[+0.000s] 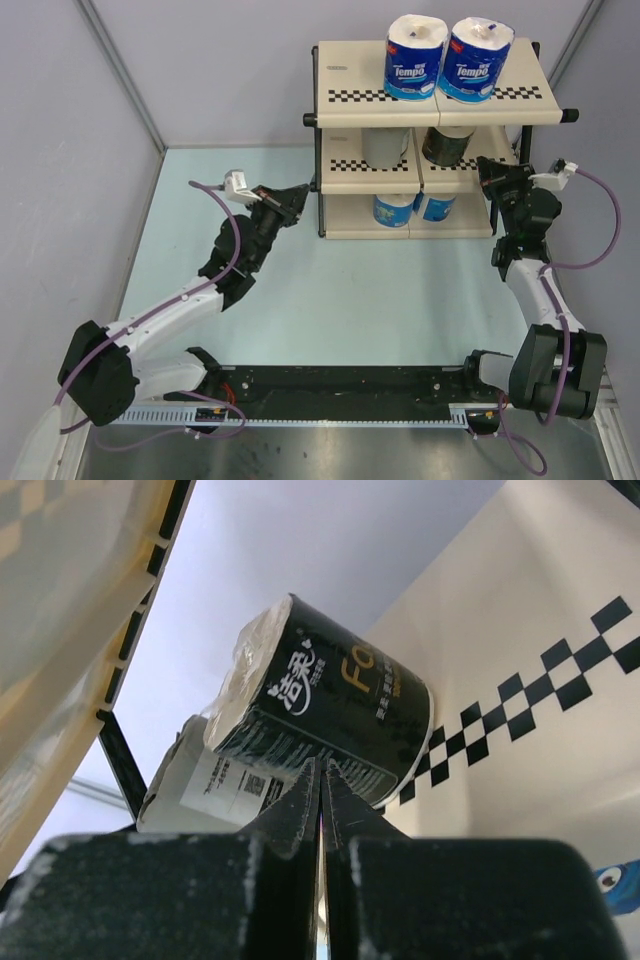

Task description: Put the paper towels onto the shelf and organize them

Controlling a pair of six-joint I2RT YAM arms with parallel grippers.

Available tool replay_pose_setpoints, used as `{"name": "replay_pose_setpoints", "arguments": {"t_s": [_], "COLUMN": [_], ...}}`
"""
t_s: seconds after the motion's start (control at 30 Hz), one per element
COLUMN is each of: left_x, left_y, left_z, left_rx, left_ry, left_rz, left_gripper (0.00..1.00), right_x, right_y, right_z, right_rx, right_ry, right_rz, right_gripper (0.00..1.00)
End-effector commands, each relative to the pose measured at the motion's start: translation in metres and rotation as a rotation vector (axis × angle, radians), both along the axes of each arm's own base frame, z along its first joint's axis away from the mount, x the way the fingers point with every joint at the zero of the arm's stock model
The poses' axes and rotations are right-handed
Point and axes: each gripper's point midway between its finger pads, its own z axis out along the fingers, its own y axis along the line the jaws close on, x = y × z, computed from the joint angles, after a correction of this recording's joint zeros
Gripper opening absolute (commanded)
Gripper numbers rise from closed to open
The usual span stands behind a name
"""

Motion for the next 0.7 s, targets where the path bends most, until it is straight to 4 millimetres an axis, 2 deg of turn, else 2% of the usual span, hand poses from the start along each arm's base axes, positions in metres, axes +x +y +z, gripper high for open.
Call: {"name": "replay_pose_setpoints", "arguments": {"t_s": [0.0,0.3,0.67], "left_x": [-0.006,-0.008,-0.008], "left_y": [0.006,0.01,0.021], "left_z": [0.01,0.009,0.006], "left_rx": [-0.008,-0.001,0.002], "left_ry": [-0.035,-0.032,-0.024], "left_rz": [-0.007,-0.005,0.014], "left_gripper": [0.0,0.0,0.0], "right_x": [0.007,0.028,0.056], "right_y": [-0.009,-0.013,0.007], "right_z": [0.02,0.023,0.028], "right_rx": [0.024,0.045,0.034], "right_ry": [-0.094,-0.112,-0.109], "right_rz": [-0.036,-0.074,-0.05], "right_gripper": [0.0,0.0,0.0]}}
